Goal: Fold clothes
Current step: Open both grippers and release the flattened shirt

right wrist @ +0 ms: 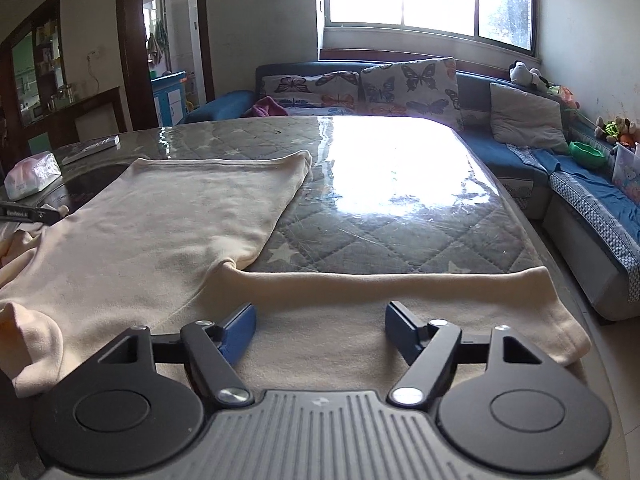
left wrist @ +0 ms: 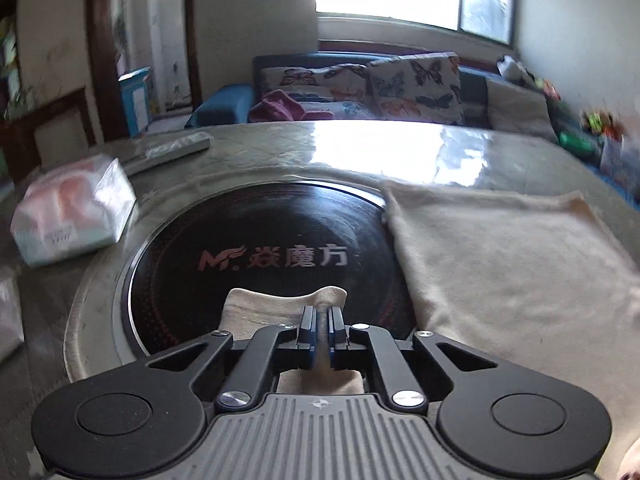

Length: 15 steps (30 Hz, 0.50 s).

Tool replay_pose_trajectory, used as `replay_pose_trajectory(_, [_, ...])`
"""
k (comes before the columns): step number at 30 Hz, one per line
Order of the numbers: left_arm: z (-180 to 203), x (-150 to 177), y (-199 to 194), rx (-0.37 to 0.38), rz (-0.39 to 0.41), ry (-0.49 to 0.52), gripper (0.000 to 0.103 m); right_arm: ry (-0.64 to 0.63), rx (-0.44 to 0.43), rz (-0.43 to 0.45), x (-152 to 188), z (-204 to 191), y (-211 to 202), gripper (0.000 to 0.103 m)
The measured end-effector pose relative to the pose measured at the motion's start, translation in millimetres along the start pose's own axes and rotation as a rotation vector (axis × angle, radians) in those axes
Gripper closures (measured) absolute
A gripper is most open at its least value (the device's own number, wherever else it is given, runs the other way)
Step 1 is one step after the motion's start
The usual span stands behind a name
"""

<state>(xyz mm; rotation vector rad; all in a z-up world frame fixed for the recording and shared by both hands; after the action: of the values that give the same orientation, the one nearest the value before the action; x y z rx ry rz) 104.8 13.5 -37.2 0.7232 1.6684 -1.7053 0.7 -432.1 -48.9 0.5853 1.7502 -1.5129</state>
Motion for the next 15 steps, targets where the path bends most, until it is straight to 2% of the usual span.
replay_pose_trajectory(5, [-37, -6, -42, 0.023, 0.114, -0.138, 0.098, -0.006, 0.006, 0.002, 2, 0, 3, 0.01])
replay_pose_trajectory(7, [-54, -7, -64, 0.032, 0.167, -0.199, 0.098, -0.015, 0.005, -0.006, 3, -2, 5, 0.002])
replay_pose_trajectory(10, [-82, -3, -95, 0.052, 0.252, -0.284, 0.098, -0.016, 0.008, -0.011, 4, -2, 6, 0.0])
replay_pose_trajectory(13, [-107, 12, -115, 0.011, 0.304, -0.314, 0.098, -0.016, 0.008, -0.011, 4, -2, 7, 0.0])
replay_pose_trajectory(15, [-120, 27, -121, -0.038, 0.296, -0.311, 0.098, -0.017, 0.009, -0.012, 4, -3, 7, 0.0])
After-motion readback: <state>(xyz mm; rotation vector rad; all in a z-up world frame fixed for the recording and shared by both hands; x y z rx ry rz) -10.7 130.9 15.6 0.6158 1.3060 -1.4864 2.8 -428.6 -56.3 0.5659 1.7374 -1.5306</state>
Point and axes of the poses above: each gripper's, at about its wrist camera, not at the fingertips, and y roughly the way its jaws point, z to its right, x to its underside, the point moved 8 cm from there along y, roughly the way its jaws point, and after that the axes turned 1 degree about -z, right-handed, at the moved point
